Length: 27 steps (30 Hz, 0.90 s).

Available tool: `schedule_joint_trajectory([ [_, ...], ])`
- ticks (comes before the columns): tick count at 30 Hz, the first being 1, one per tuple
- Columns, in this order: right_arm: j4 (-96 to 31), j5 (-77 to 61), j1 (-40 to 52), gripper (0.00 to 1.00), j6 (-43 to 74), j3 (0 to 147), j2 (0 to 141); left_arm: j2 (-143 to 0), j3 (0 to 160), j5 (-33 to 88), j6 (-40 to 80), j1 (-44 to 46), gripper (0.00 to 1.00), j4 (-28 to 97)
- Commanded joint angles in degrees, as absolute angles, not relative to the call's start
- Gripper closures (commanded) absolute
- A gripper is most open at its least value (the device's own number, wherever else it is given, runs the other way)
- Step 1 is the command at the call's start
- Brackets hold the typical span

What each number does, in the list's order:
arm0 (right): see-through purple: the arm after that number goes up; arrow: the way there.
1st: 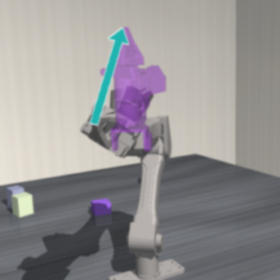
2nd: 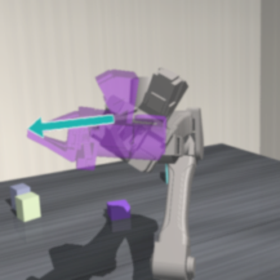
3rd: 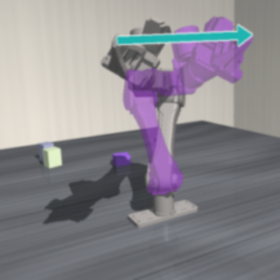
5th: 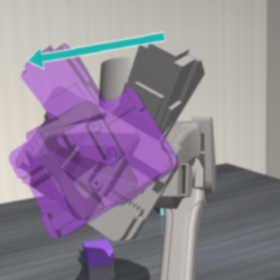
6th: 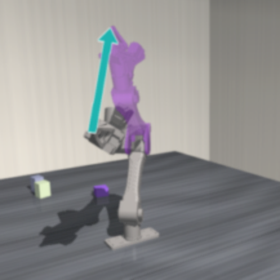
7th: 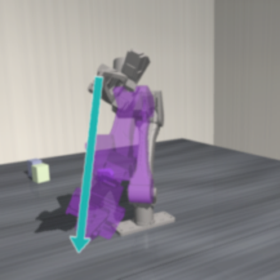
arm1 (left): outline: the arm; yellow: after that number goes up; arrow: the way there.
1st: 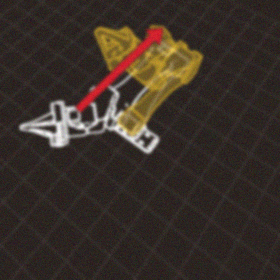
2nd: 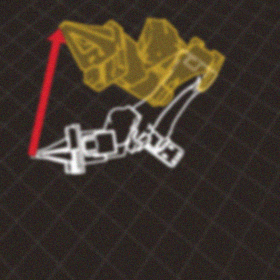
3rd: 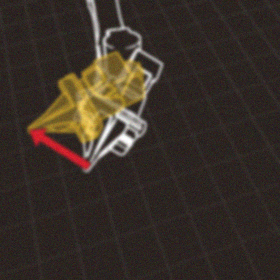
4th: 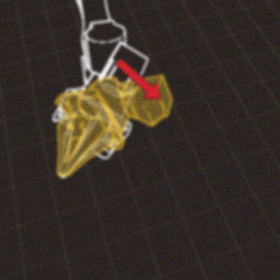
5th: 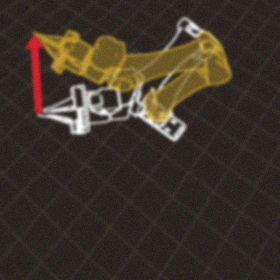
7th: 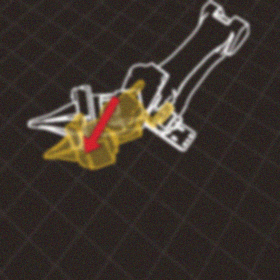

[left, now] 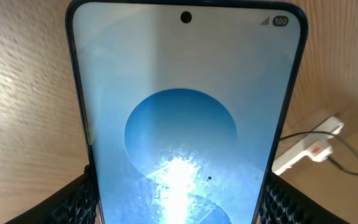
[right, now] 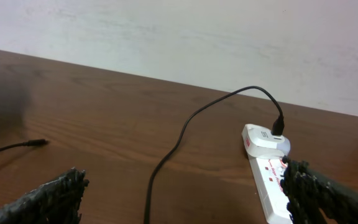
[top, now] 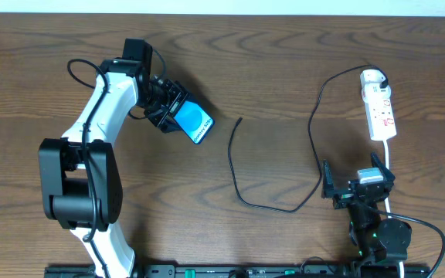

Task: Plug charger to phone and switch on socket
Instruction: 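Carry the phone rightward toward table center with the left gripper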

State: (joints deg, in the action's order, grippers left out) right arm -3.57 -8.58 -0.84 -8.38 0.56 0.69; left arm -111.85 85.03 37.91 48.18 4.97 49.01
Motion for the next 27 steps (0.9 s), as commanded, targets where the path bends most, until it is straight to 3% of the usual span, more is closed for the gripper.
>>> schedule_joint_trajectory([
  [1,-3.57,-8.95,-0.67,0.01,-7.79,0.32,0.38,-110.87,85.25,42.81,52.56,4.69,0.34,48.99],
  [27,-3.57,-8.95,-0.67,0.01,-7.79,0.32,0.38,-110.87,85.25,49.63,65.3,4.69,0.34,48.53],
])
